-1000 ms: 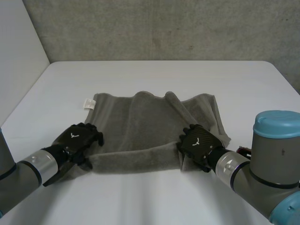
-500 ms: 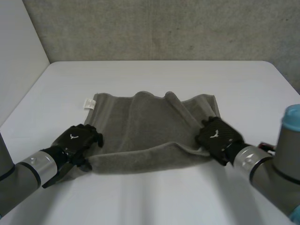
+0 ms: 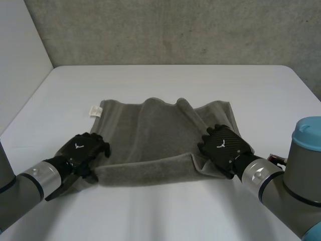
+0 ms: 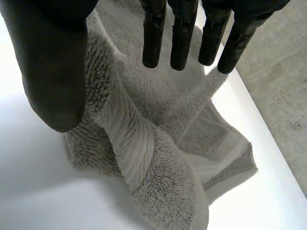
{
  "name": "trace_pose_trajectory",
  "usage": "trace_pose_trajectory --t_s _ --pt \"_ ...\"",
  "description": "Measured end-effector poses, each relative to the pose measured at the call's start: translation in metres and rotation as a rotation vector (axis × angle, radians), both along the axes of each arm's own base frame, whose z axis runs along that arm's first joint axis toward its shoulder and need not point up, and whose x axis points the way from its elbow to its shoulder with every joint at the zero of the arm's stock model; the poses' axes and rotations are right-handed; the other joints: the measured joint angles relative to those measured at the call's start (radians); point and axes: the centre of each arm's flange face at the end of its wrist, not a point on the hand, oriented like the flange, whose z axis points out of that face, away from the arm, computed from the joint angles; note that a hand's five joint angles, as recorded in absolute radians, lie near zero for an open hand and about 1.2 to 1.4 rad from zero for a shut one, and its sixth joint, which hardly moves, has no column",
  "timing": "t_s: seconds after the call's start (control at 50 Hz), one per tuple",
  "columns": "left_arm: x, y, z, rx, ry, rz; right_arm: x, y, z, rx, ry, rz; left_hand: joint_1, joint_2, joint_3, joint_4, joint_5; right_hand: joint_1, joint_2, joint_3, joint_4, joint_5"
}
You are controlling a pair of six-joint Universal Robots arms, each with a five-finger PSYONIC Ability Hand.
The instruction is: Fold the towel.
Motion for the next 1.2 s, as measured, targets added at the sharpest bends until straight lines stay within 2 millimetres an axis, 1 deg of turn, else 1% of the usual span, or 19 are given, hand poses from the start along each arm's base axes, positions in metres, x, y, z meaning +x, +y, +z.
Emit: trace_pose_trajectory --t_s 0.1,0.16,0.2,0.22,0.26,0.3,0.38,0.44,0.5,0.52,0.6,0.66,0.74,0.92,1.02,1.04,1.06,1.14,1.2 --pt "0.000 0.000 0.001 -0.003 -0.004 0.002 0.005 0.004 -0.003 0.011 0.001 0.016 0.000 0.000 0.000 0.000 0.000 0.032 0.021 0.000 0.000 0.070" --pt "0.001 -0.001 0.002 -0.005 -0.005 0.004 0.006 0.005 -0.006 0.021 0.005 0.024 0.000 0.000 0.000 0.000 0.000 0.186 0.175 0.000 0.000 0.219" --pt "0.001 -0.002 0.002 -0.008 -0.005 0.007 0.006 0.006 -0.009 0.033 0.010 0.029 -0.003 -0.001 0.000 0.000 0.000 0.438 0.432 0.000 0.000 0.472" --pt "0.002 -0.002 0.002 -0.008 -0.005 0.007 0.006 0.006 -0.010 0.035 0.011 0.030 -0.004 -0.002 0.000 0.000 0.000 0.474 0.479 0.000 0.000 0.519" --pt "0.002 -0.004 0.003 -0.012 -0.005 0.010 0.006 0.006 -0.012 0.045 0.014 0.032 -0.005 -0.003 0.000 0.000 0.000 0.690 0.694 0.000 0.000 0.735" --pt "0.002 -0.005 0.003 -0.014 -0.005 0.012 0.005 0.006 -0.013 0.050 0.015 0.032 -0.010 -0.007 0.000 0.000 -0.005 0.808 0.778 0.000 0.000 0.852" --pt "0.003 -0.008 0.003 -0.017 -0.007 0.015 0.003 0.004 -0.011 0.049 0.006 0.026 -0.016 -0.014 0.000 0.000 -0.012 0.810 0.778 0.000 0.000 0.860" --pt "0.003 -0.008 0.003 -0.014 -0.011 0.021 -0.003 -0.004 -0.006 0.038 -0.013 -0.005 -0.016 -0.014 0.000 0.000 -0.013 0.810 0.778 0.000 0.000 0.860" --pt "0.002 -0.006 0.002 -0.004 -0.015 0.022 -0.016 -0.019 0.004 0.021 -0.044 -0.069 -0.016 -0.014 0.000 0.000 -0.010 0.810 0.778 0.000 0.000 0.860" --pt "0.002 -0.004 0.002 0.002 -0.017 0.021 -0.023 -0.026 0.008 0.014 -0.060 -0.104 -0.015 -0.013 0.000 0.000 -0.002 0.810 0.778 0.000 0.000 0.860" --pt "0.001 0.003 0.003 0.021 -0.019 0.014 -0.043 -0.044 0.018 0.000 -0.101 -0.195 0.034 0.032 0.000 0.000 0.077 0.810 0.778 0.000 0.000 0.860" --pt "0.000 0.006 0.005 0.028 -0.019 0.009 -0.056 -0.054 0.024 -0.007 -0.124 -0.250 0.101 0.101 0.000 0.000 0.139 0.810 0.778 0.000 0.000 0.860" --pt "-0.002 0.011 0.006 0.035 -0.020 -0.001 -0.067 -0.060 0.028 -0.010 -0.138 -0.291 0.118 0.119 0.000 0.000 0.157 0.810 0.778 0.000 0.000 0.860" --pt "-0.008 0.020 0.003 0.052 -0.023 -0.025 -0.070 -0.062 0.027 -0.003 -0.140 -0.307 0.136 0.136 0.000 0.000 0.175 0.810 0.778 0.000 0.000 0.860" --pt "-0.009 0.022 0.002 0.055 -0.024 -0.031 -0.069 -0.060 0.026 0.002 -0.137 -0.303 0.224 0.231 0.000 0.000 0.262 0.810 0.778 0.000 0.000 0.860" --pt "-0.009 0.023 0.001 0.058 -0.025 -0.032 -0.069 -0.060 0.026 0.003 -0.136 -0.302 0.298 0.306 0.000 0.000 0.333 0.810 0.778 0.000 0.000 0.860" --pt "-0.010 0.023 0.001 0.059 -0.025 -0.033 -0.069 -0.060 0.026 0.004 -0.136 -0.302 0.320 0.328 0.000 0.000 0.362 0.810 0.778 0.000 0.000 0.860" --pt "-0.010 0.024 -0.002 0.069 -0.027 -0.036 -0.069 -0.059 0.025 0.006 -0.135 -0.304 0.676 0.682 0.000 0.000 0.719 0.810 0.779 0.000 0.000 0.860" --pt "-0.010 0.025 -0.002 0.073 -0.027 -0.038 -0.069 -0.059 0.025 0.010 -0.134 -0.307 0.709 0.739 0.000 0.000 0.773 0.810 0.779 0.000 0.000 0.860"
